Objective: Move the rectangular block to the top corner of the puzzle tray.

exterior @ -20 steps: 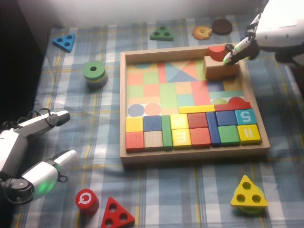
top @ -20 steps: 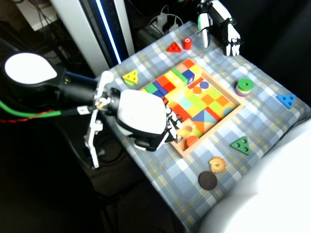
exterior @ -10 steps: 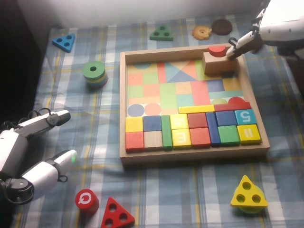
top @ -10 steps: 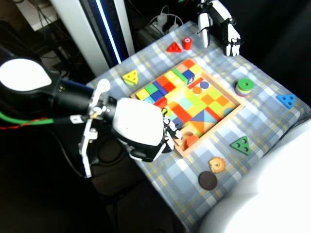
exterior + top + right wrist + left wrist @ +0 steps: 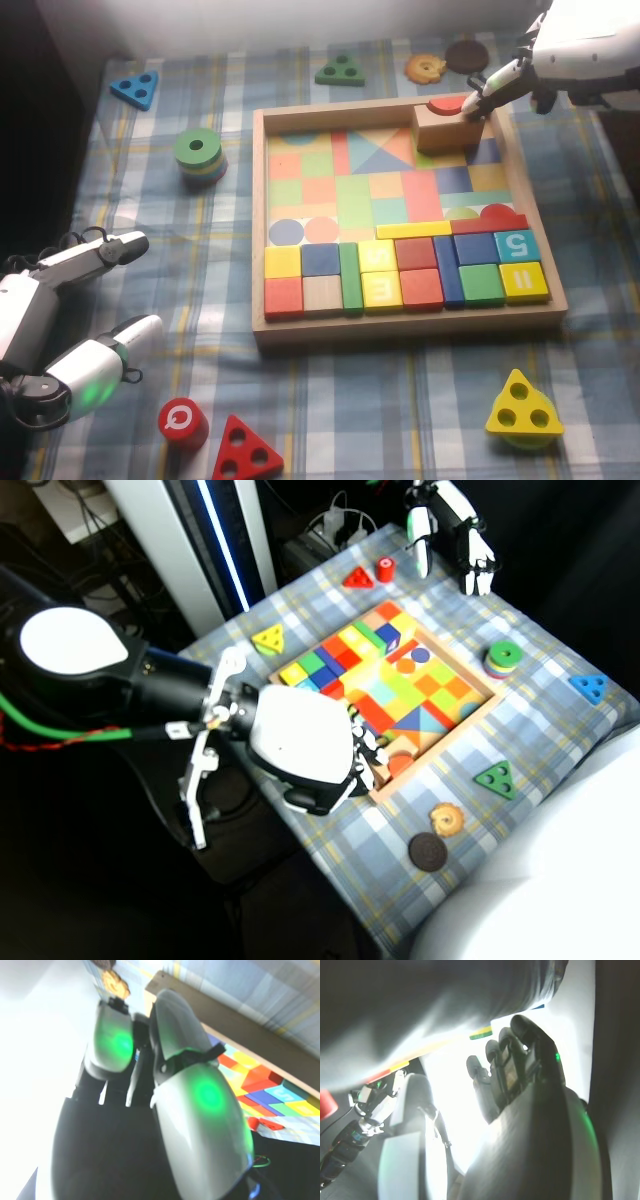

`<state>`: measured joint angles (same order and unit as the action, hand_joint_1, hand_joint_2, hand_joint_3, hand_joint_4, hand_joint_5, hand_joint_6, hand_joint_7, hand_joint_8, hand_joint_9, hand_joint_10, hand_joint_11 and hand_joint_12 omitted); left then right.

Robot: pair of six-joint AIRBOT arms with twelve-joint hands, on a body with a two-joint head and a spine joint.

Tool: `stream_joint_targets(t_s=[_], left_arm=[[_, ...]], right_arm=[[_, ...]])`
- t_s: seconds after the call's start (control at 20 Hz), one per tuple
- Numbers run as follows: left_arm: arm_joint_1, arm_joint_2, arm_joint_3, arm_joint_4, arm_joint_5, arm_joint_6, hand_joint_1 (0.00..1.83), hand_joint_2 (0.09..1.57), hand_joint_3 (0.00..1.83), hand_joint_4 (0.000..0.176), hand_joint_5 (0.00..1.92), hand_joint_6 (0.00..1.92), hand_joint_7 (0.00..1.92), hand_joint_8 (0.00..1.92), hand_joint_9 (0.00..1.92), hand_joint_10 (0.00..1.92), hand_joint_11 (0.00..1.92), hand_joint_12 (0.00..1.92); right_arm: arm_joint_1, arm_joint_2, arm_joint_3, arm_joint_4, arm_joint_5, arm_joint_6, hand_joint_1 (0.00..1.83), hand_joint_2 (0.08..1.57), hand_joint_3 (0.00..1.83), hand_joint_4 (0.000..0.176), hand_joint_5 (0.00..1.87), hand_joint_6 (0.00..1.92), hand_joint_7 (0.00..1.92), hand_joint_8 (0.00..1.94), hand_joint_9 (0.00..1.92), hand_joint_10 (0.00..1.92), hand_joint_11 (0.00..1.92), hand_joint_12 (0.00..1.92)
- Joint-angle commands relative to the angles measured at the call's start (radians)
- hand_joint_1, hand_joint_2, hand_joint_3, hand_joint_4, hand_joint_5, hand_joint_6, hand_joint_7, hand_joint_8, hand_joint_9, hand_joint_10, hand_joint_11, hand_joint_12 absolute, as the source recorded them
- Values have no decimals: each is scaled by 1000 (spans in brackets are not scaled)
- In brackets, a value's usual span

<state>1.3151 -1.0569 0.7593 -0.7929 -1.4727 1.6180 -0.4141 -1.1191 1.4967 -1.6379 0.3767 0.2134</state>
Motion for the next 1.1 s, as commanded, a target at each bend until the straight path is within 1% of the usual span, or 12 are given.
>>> stream_joint_targets(t_s=[0.0, 0.15, 0.2, 0.3, 0.35, 0.4, 0.45, 0.5, 0.55, 0.6, 0.65, 1.05], left_arm=[[-6, 2, 1, 45, -107, -11, 1004, 1194, 0, 49, 579, 0, 423, 0, 303, 7, 0, 850], [-6, 2, 1, 44, -107, -11, 1002, 1196, 1, 41, 583, 0, 416, 2, 297, 2, 0, 799], [-6, 2, 1, 44, -107, -11, 990, 1197, 0, 44, 578, 0, 414, 1, 290, 2, 0, 832], [-6, 2, 1, 44, -107, -11, 979, 1202, 1, 49, 575, 0, 410, 0, 293, 4, 0, 877], [-6, 2, 1, 44, -107, -11, 982, 1197, 0, 38, 589, 3, 429, 4, 315, 12, 0, 939], [-6, 2, 1, 44, -107, -11, 979, 1195, 0, 31, 602, 7, 436, 5, 324, 16, 0, 950], [-6, 2, 1, 44, -107, -11, 967, 1200, 0, 39, 595, 2, 428, 1, 311, 9, 0, 881], [-6, 2, 1, 44, -107, -11, 958, 1205, 1, 44, 587, 1, 419, 1, 295, 2, 0, 820], [-6, 2, 1, 44, -107, -11, 958, 1205, 1, 44, 587, 1, 419, 1, 295, 2, 0, 820], [-6, 2, 1, 44, -107, -11, 985, 1199, 0, 31, 596, 3, 422, 2, 294, 8, 0, 806], [-6, 2, 1, 44, -107, -11, 983, 1198, 0, 29, 597, 1, 428, 2, 305, 12, 0, 877], [-6, 1, 0, 43, -106, -12, 990, 1198, 0, 40, 590, 1, 416, 0, 292, 2, 0, 753]], right_arm=[[9, -3, 7, 14, -20, -7, 1547, 1195, 21, 60, 501, 1, 1161, 1941, 1410, 1921, 1489, 1921], [9, -3, 10, 14, -26, -7, 1588, 1186, 9, 41, 507, 4, 1050, 1936, 1430, 1921, 1504, 1921], [9, -3, 10, 14, -30, -7, 1410, 952, 545, 43, 498, 1, 851, 1611, 1416, 1921, 1515, 1921], [9, -3, 10, 14, -34, -7, 1373, 863, 727, 38, 488, 0, 828, 1527, 1471, 1921, 1552, 1921], [9, -3, 10, 14, -36, -7, 1559, 957, 489, 23, 509, 2, 727, 769, 1470, 1921, 1551, 1921], [9, -2, 10, 14, -36, -7, 1596, 1036, 324, 19, 508, 1, 912, 359, 1482, 1921, 1558, 1921], [9, -2, 10, 14, -37, -7, 1591, 1089, 198, 27, 519, 3, 1151, 1625, 1509, 1921, 1573, 1921], [9, -2, 10, 14, -38, -7, 1422, 880, 654, 23, 530, 3, 910, 1535, 1512, 1921, 1574, 1921], [9, -1, 9, 14, -40, -7, 1422, 880, 654, 23, 530, 3, 910, 1535, 1512, 1921, 1574, 1921], [9, 1, 9, 14, -44, -7, 1549, 889, 601, 38, 525, 1, 1171, 1859, 1504, 1921, 1565, 1921], [9, 3, 8, 14, -46, -7, 1578, 977, 434, 8, 516, 0, 1208, 1925, 1469, 1921, 1538, 1921], [8, 5, 5, 18, -57, -7, 1650, 1090, 142, 0, 531, 2, 1268, 1941, 1487, 1921, 1554, 1921]])
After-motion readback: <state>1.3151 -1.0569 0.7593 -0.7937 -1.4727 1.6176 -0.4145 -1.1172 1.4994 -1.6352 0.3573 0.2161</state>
